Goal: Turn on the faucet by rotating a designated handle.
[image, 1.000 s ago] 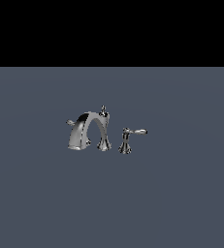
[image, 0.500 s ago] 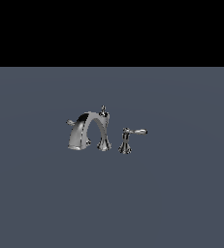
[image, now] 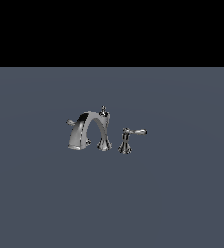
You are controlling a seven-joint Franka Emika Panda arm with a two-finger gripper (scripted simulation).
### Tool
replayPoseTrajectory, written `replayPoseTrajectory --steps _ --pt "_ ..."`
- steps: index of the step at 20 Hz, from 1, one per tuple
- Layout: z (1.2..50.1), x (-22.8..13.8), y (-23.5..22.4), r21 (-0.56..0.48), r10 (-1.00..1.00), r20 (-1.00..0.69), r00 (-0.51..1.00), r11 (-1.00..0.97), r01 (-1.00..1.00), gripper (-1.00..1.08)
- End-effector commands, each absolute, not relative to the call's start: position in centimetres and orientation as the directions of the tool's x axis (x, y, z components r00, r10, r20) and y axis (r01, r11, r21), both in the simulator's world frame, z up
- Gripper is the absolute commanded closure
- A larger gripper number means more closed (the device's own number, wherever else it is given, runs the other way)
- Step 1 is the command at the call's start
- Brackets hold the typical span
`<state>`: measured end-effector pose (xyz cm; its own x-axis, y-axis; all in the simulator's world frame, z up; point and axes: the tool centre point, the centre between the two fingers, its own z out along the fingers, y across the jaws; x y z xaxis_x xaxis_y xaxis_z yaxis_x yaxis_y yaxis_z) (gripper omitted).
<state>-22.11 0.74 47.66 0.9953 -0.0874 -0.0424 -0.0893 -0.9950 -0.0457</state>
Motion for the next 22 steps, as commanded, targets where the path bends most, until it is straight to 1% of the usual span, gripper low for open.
replayPoseTrajectory --steps 1,8,12,17,22 --pt "47.1 -21.0 1.2 -0.071 -0.120 -0.057 0.991 -0.990 -0.123 1.08" --pt "44.4 -16.9 3.2 -0.144 -0.256 -0.129 0.958 -0.951 -0.273 1.08" --pt "42.3 -14.2 4.6 -0.167 -0.351 -0.186 0.918 -0.909 -0.382 1.08" --pt "39.3 -11.1 6.2 -0.166 -0.471 -0.256 0.844 -0.839 -0.518 1.08" --pt "35.9 -8.2 7.8 -0.135 -0.588 -0.313 0.745 -0.750 -0.648 1.08"
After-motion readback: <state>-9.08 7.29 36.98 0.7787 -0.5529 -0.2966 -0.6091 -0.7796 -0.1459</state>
